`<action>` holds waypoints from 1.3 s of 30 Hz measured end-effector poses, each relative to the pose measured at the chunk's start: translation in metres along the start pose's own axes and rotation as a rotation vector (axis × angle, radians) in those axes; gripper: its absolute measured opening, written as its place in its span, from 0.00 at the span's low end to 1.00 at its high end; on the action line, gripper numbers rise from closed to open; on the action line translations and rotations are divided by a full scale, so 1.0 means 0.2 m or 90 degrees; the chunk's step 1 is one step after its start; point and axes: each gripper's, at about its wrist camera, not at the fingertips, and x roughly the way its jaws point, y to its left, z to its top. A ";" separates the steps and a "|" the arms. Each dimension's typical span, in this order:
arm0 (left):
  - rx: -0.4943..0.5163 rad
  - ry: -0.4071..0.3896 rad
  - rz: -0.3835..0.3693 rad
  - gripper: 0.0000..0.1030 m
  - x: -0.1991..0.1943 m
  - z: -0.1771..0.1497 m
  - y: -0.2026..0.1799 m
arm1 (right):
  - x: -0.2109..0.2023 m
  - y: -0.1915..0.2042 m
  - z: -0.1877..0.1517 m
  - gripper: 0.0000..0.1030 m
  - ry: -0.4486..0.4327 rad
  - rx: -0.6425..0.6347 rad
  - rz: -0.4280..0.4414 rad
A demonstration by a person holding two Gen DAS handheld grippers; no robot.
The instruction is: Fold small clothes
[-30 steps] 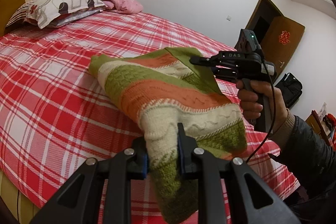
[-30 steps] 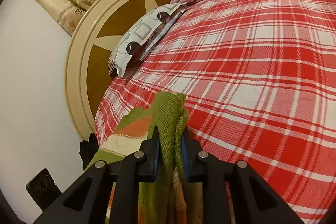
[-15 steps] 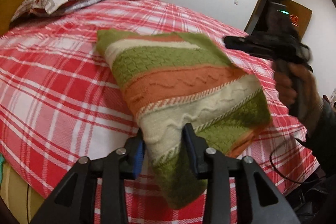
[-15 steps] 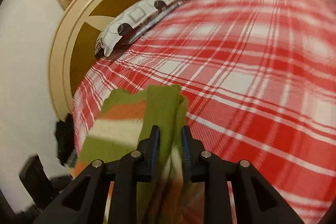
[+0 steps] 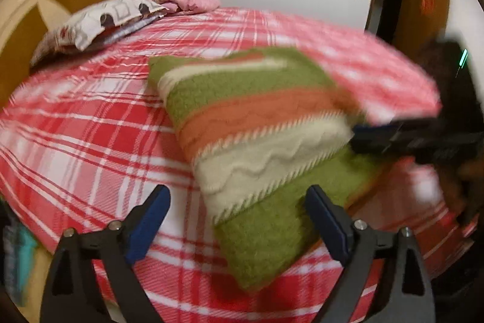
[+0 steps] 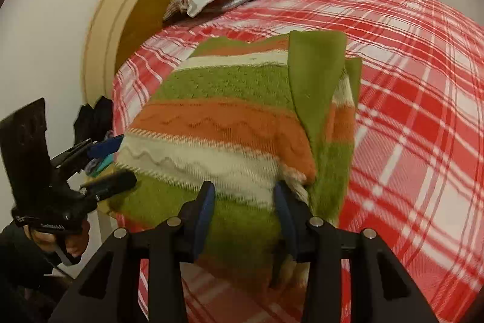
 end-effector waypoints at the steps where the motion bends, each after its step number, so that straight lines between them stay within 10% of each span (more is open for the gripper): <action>1: 0.009 0.014 0.006 0.91 0.02 -0.03 -0.01 | -0.01 0.01 -0.01 0.41 -0.001 -0.011 -0.005; 13: -0.069 0.050 0.017 1.00 0.01 -0.04 0.04 | -0.09 0.02 -0.06 0.40 -0.021 -0.028 -0.038; 27: -0.046 -0.114 0.025 1.00 -0.53 0.14 -0.03 | -0.64 0.34 -0.18 0.53 -0.184 -0.068 -0.206; 39: -0.041 -0.151 0.024 1.00 -0.61 0.18 -0.04 | -0.88 0.48 -0.24 0.54 -0.258 -0.094 -0.273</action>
